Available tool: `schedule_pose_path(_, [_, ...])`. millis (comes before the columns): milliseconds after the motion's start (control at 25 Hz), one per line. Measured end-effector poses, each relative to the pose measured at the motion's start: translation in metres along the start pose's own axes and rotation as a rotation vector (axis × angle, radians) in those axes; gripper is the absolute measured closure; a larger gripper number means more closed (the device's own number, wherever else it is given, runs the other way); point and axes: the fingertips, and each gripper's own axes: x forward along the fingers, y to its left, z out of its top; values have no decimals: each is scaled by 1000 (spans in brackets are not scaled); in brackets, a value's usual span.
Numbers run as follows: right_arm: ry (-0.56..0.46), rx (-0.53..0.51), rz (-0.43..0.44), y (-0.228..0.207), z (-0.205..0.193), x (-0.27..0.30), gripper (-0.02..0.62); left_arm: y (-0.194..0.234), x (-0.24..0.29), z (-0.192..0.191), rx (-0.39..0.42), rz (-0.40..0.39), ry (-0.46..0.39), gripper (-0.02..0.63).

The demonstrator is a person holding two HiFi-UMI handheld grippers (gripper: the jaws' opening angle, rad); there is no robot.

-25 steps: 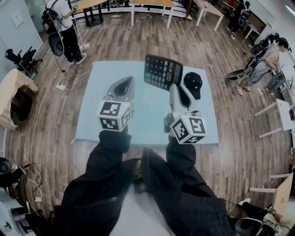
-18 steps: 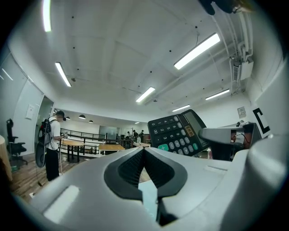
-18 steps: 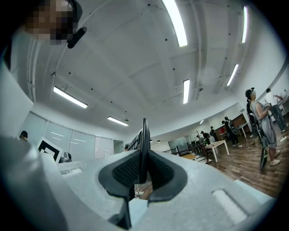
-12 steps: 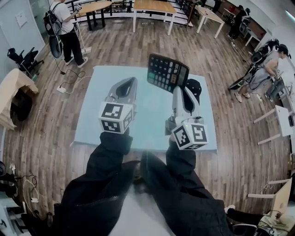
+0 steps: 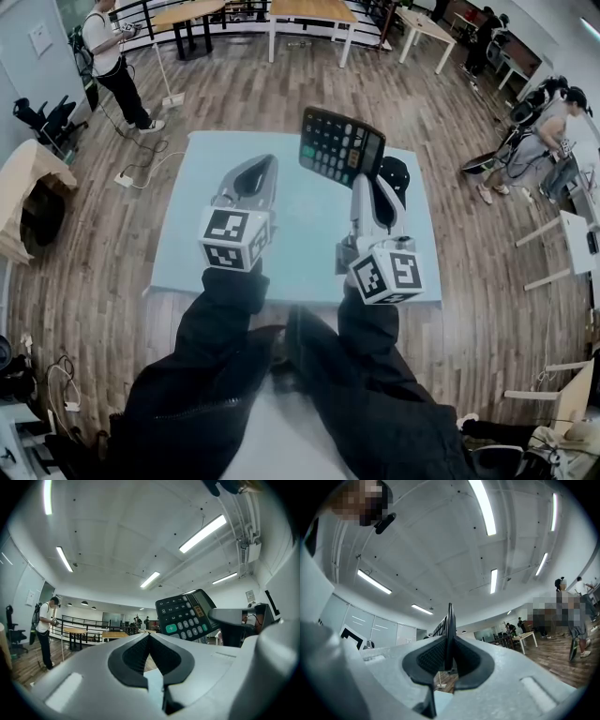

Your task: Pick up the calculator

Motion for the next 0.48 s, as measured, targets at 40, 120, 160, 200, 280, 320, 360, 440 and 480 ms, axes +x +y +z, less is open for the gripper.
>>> schedule_pose_path(40, [0,0,1,0,1,0,552,0,0,0,-1,0,1,611])
schedule_pose_path(120, [1,3,-1,-1,2,0,552,-1,0,0,-2,1,5,611])
schedule_pose_path(160, [2,5,-3,-1,2,0,552,-1,1,-1,-2,1,7,611])
schedule_pose_path(200, [4,6,-4,-1,1,0,552,-1,1,-2,-3,1,8,611])
schedule_pose_path(280, [4,5,-6,-1,0,-1,552,0,0,-4,-3,-1,11,611])
schedule_pose_path(320, [2,4,-6,0,1,-2,552,0,-1,-4,-2,-2,12,611])
schedule_pose_path(360, [1,4,-7,1,1,-3,552,0,-1,-4,-2,-4,12,611])
schedule_pose_path(440, [1,4,-9,1,2,-4,552,-1,-2,-3,-2,-7,12,611])
schedule_pose_path(480, [2,4,-11,1,2,-3,552,-1,-1,-3,-2,-9,13,611])
